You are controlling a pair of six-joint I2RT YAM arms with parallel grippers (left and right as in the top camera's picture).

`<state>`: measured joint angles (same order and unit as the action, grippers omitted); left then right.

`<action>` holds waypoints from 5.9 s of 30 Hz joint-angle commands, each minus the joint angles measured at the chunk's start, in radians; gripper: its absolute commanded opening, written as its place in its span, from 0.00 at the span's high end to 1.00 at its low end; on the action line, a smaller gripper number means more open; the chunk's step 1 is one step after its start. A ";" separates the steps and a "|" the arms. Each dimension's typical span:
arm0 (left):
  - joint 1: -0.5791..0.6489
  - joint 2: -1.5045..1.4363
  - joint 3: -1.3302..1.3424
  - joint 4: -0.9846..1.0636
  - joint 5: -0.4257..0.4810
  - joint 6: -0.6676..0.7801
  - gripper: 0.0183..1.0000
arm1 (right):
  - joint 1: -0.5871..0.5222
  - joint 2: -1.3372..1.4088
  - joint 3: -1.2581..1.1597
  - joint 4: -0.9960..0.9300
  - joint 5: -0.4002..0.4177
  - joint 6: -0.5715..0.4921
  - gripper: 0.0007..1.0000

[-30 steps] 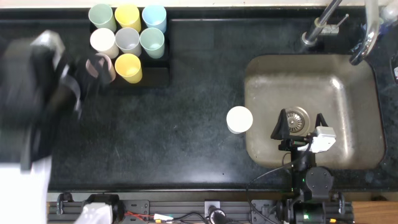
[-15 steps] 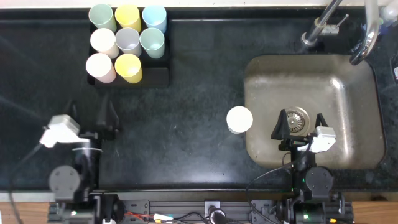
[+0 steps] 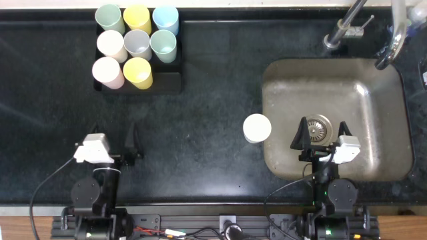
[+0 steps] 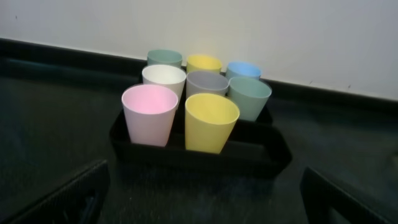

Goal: Store Cups

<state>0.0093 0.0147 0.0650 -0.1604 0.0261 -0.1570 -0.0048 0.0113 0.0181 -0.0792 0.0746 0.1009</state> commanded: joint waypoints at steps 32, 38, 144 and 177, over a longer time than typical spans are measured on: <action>0.006 -0.012 0.001 -0.059 0.017 0.108 0.00 | 0.005 -0.008 -0.014 0.005 -0.006 -0.004 0.00; 0.006 -0.012 0.001 -0.059 0.017 0.108 0.00 | 0.005 -0.008 -0.014 0.005 -0.006 -0.004 0.00; 0.006 -0.012 0.001 -0.059 0.017 0.108 0.00 | 0.305 1.777 1.369 -1.228 -0.108 -0.528 0.05; 0.006 -0.012 0.001 -0.059 0.017 0.108 0.00 | 0.574 1.976 2.363 -1.532 -0.141 -0.190 0.96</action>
<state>0.0093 0.0132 0.0650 -0.2111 0.0299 -0.0700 0.5129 1.8671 2.2768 -1.5852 -0.0620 -0.1799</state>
